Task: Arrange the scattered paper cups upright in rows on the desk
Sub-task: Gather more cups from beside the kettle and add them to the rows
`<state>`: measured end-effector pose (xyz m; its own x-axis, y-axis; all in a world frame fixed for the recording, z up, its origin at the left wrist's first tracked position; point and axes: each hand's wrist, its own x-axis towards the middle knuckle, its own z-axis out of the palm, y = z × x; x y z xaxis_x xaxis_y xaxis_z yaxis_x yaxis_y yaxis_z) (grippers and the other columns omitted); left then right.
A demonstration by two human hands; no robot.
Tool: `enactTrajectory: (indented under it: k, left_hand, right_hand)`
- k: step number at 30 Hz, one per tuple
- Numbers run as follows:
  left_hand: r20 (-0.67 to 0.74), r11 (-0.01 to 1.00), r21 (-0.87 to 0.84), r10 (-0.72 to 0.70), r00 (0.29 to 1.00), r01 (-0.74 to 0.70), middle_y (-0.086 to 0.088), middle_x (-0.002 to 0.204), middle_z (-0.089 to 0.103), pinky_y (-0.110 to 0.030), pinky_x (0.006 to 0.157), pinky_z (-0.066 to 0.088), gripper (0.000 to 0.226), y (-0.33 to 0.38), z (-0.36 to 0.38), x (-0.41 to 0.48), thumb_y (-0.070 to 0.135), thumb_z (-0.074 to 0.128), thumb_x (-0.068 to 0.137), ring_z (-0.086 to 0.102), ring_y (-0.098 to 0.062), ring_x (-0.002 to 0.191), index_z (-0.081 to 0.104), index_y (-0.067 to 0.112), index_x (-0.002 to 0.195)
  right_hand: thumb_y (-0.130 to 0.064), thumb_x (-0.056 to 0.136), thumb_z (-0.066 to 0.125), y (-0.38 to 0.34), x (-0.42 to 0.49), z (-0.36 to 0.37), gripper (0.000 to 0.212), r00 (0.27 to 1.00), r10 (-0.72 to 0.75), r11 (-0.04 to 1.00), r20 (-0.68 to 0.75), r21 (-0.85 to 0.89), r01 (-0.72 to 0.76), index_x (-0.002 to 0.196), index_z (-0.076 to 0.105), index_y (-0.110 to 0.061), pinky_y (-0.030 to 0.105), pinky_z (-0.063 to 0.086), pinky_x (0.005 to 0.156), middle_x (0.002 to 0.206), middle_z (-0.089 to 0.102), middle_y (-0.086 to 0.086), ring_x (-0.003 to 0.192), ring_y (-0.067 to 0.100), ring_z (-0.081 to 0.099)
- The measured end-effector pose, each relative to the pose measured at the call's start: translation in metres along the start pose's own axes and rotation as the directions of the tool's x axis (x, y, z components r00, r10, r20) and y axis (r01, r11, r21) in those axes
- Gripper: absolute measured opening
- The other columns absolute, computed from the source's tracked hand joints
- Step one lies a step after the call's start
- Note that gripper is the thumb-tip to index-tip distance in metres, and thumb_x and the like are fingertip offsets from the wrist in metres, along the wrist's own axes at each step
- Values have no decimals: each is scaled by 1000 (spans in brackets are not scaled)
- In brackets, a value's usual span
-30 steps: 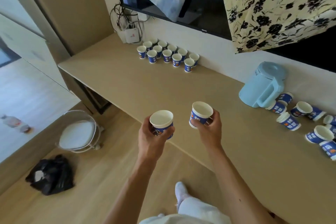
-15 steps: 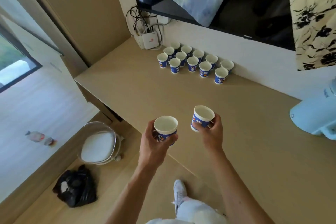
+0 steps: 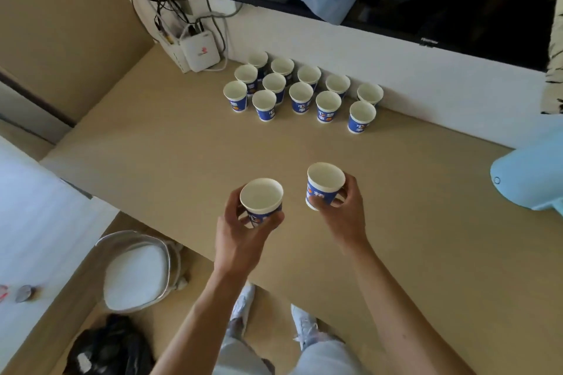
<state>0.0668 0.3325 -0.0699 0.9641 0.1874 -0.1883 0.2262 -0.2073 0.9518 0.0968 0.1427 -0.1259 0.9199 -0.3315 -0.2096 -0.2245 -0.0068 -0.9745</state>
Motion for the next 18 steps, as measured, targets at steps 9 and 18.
enactTrajectory:
  k: [9,18]
  left_hand:
    - [220,997,15,75,973,-80,17,109,71,-22,84,54,59,-28,-21,111,32,85,64,69,-9,103,63,37,118]
    - [285,978,-10,203,937,-209,21,112,71,-16,86,53,61,-80,-17,210,28,87,64,68,-5,108,62,36,119]
  right_hand:
    - [-8,72,90,23,44,49,67,990,-6,999,-144,-54,-2,127,56,-26,35,57,97,122,66,-16,114,11,66]
    - [-13,72,88,62,145,130,67,964,-161,984,-214,-111,140,129,54,-21,41,57,97,121,64,-15,113,11,66]
